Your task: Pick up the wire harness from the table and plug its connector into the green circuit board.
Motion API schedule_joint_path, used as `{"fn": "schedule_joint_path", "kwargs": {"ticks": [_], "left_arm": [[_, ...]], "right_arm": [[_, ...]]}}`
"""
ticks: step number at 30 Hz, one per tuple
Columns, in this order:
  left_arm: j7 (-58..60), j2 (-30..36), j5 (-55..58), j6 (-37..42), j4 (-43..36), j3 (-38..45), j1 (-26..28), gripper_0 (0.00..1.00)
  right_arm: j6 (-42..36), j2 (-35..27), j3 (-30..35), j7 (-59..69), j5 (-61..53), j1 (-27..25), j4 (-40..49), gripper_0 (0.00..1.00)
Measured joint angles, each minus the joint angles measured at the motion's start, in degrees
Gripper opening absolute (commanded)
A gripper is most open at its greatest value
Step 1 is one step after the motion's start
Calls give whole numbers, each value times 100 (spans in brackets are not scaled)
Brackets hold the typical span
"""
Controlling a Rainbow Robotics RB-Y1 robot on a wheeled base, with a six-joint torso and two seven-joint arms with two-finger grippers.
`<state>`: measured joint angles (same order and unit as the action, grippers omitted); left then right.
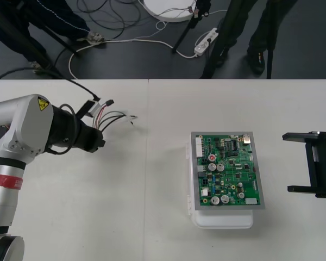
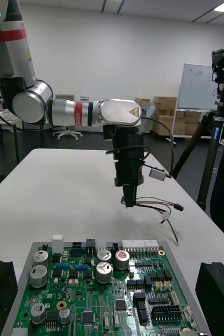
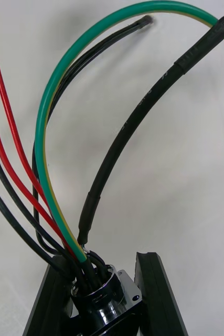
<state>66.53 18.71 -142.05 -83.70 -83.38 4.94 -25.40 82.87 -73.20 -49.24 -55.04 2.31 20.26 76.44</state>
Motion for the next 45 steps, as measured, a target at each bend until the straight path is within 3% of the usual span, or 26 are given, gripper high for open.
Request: {"fn": "schedule_joint_path", "kwargs": {"ticks": [29,36,45], "left_arm": [[-442,304,2134,278,-2248,99,263,0],[-580,558,2975,276,-2390,145,264,0],[-1732,695,3929,276,-2410,144,272,0]], "right_arm": [[19,0,-3,192,-2,18,2,100],[22,0,-9,192,-2,19,3,100],[24,0,-18,192,-2,20,3,100]]}}
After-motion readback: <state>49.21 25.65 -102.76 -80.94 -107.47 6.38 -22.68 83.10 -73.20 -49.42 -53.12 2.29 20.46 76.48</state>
